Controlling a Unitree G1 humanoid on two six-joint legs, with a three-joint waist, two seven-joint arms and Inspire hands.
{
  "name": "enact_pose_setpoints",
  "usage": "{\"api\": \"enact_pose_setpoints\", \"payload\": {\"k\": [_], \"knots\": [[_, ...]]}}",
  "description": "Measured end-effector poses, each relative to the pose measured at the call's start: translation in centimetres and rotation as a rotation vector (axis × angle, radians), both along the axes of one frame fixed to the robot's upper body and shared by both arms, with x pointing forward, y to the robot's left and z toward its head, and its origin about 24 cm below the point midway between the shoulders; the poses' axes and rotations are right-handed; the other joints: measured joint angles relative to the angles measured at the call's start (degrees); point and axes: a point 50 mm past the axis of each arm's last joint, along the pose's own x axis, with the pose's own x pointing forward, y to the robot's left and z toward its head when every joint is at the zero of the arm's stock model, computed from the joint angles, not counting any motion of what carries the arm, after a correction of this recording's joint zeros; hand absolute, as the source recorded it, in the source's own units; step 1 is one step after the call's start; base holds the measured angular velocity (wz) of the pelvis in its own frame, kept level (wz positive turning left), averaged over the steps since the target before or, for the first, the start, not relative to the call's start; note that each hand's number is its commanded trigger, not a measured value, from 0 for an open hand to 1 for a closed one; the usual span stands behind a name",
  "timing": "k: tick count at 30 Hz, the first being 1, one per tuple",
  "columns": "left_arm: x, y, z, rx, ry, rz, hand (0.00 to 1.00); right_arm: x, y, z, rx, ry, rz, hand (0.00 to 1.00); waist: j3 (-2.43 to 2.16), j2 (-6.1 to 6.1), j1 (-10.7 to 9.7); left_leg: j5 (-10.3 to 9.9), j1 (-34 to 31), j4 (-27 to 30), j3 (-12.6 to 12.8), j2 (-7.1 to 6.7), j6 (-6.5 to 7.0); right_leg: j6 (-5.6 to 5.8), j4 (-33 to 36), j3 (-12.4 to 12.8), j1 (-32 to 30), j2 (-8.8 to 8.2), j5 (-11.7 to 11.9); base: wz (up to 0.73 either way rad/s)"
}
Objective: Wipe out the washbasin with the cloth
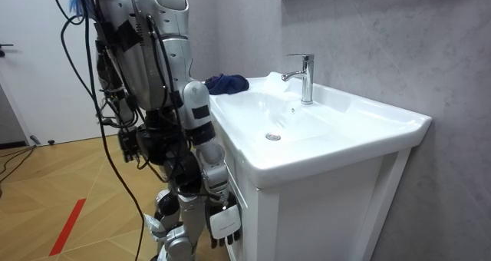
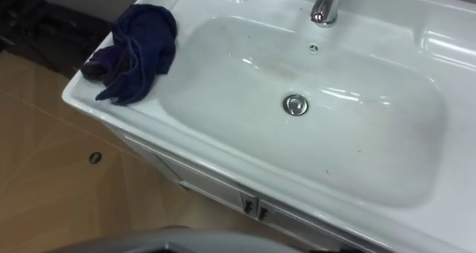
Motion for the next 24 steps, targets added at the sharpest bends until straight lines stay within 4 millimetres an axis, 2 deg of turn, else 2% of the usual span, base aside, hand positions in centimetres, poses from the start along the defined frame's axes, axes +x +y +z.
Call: {"api": "enact_pose_setpoints", "payload": {"k": [3,8,9,15,20,24], "knots": [[0.5,-0.6,-0.2,-0.033,0.013,-0.083,0.0,0.3,0.5,-0.1,0.017,-0.01,0.027,0.0,0.13,-0.63,-0.36,-0.08,-0.21,0.01,0.53,-0.02,0.08,0.08,-0.02,0.36,-0.36,0.16,0.04,-0.08],[0.8,-0.9,-0.3,-0.07,0.025,-0.133,0.0,0.6,0.8,-0.2,0.035,-0.025,0.055,0.0,0.02,-1.0,-1.44,-0.12,-0.17,-0.12,0.58,0.06,0.13,0.14,0.5,0.61,-0.27,0.17,0.1,0.0],[0.8,-0.9,-0.3,-0.073,0.028,-0.142,0.0,0.7,0.8,-0.2,0.035,-0.026,0.063,0.0,0.21,-0.92,-1.6,-0.12,0.13,-0.23,0.59,0.11,0.13,0.14,0.94,0.75,-0.13,0.18,0.1,-0.03],[-0.3,-0.9,-0.5,-0.115,0.096,-0.15,0.0,1.4,0.6,-0.1,0.032,-0.03,0.095,0.0,0.32,-0.51,-2.2,-0.94,0.37,0.4,0.88,0.42,0.33,0.22,1.86,1.83,-0.25,0.24,0.14,-0.05],[-1.3,-0.9,-0.6,-0.138,0.158,-0.15,0.0,1.2,0.6,-0.1,0.033,-0.02,0.11,0.0,0.12,-0.1,-1.28,-2.79,-0.12,3.53,2.07,1.26,0.67,0.32,1.71,3.0,-0.05,0.67,0.1,-0.13],[-1.0,-0.9,-0.6,-0.139,0.168,-0.168,0.0,1.2,0.5,0.0,0.03,-0.01,0.119,0.0,0.0,0.07,-0.97,-3.03,-0.56,4.5,2.41,1.24,1.1,0.83,1.84,3.43,-0.19,0.51,0.4,-0.01]]}}
